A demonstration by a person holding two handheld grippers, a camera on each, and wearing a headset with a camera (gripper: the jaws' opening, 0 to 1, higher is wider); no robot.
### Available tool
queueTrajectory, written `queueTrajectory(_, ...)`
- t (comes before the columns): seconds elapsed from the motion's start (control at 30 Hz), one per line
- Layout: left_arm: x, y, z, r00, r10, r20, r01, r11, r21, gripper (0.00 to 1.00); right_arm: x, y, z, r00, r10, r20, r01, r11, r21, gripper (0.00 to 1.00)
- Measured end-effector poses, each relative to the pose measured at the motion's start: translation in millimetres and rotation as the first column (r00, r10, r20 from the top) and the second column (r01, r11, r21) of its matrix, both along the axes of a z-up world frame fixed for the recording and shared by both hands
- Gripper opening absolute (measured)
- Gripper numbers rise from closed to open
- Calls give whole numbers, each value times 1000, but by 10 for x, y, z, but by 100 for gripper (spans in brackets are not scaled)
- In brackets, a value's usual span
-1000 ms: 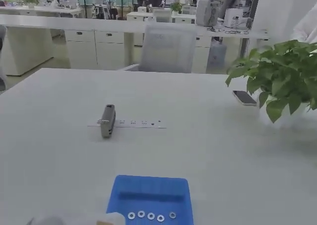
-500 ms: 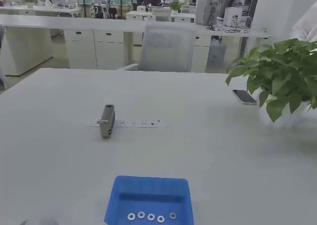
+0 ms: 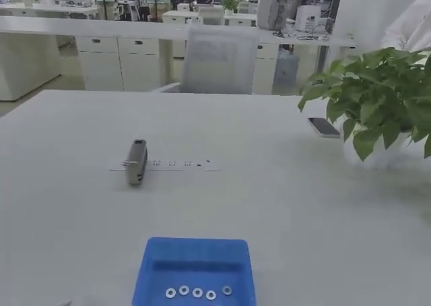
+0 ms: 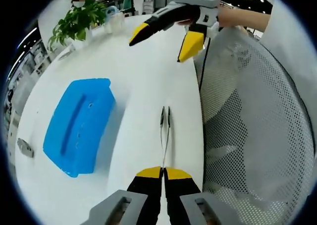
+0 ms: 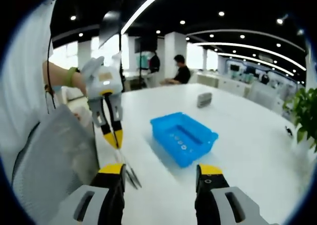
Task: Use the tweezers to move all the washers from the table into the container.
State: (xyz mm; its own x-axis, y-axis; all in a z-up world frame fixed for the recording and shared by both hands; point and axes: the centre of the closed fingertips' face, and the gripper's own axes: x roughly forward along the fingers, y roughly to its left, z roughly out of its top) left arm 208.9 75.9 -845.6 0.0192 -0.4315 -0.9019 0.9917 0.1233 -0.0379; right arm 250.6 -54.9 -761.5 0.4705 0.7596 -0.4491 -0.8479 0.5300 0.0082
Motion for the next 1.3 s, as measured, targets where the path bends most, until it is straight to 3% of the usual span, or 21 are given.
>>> queueTrajectory(0.2,3,43,-103,1000,-7,-5,7,997,76,0,17,-132,62,998,-57,8,57,998,9,60)
queueTrajectory(0.4,-13,76,-162,1000,-2,-14,4,989,148,0,-43,-214,197,993,-112,24,111,992,61,64)
queueTrajectory(0.53,-21,100,-194,1000,-18,5,17,982,186,0,-100,-276,291,992,-124,36,120,989,87,67)
queueTrajectory(0.8,-51,128,-197,1000,17,24,-22,980,196,0,-181,-393,466,988,-139,70,130,983,127,70)
queueTrajectory(0.87,-41,141,-174,998,41,48,-49,981,186,0,-184,-422,518,986,-153,72,141,979,151,72)
queueTrajectory(0.93,-40,140,-113,992,107,63,-115,983,142,2,-182,-451,553,984,-163,73,149,974,168,74)
queueTrajectory(1.0,-31,156,-20,980,182,81,-188,979,81,5,-178,-479,583,982,-173,74,157,970,183,75)
queueTrajectory(1.1,-19,206,158,948,297,112,-296,955,-28,12,-161,-514,609,980,-187,73,169,965,202,76)
queueTrajectory(1.13,-7,233,253,926,355,127,-346,934,-86,16,-152,-523,607,978,-193,74,175,964,201,77)
queueTrajectory(1.17,-2,254,315,912,386,136,-371,921,-121,22,-147,-529,604,978,-197,75,179,963,200,78)
queueTrajectory(1.3,-4,361,676,828,537,161,-476,825,-304,34,-126,-546,600,974,-213,72,194,959,205,82)
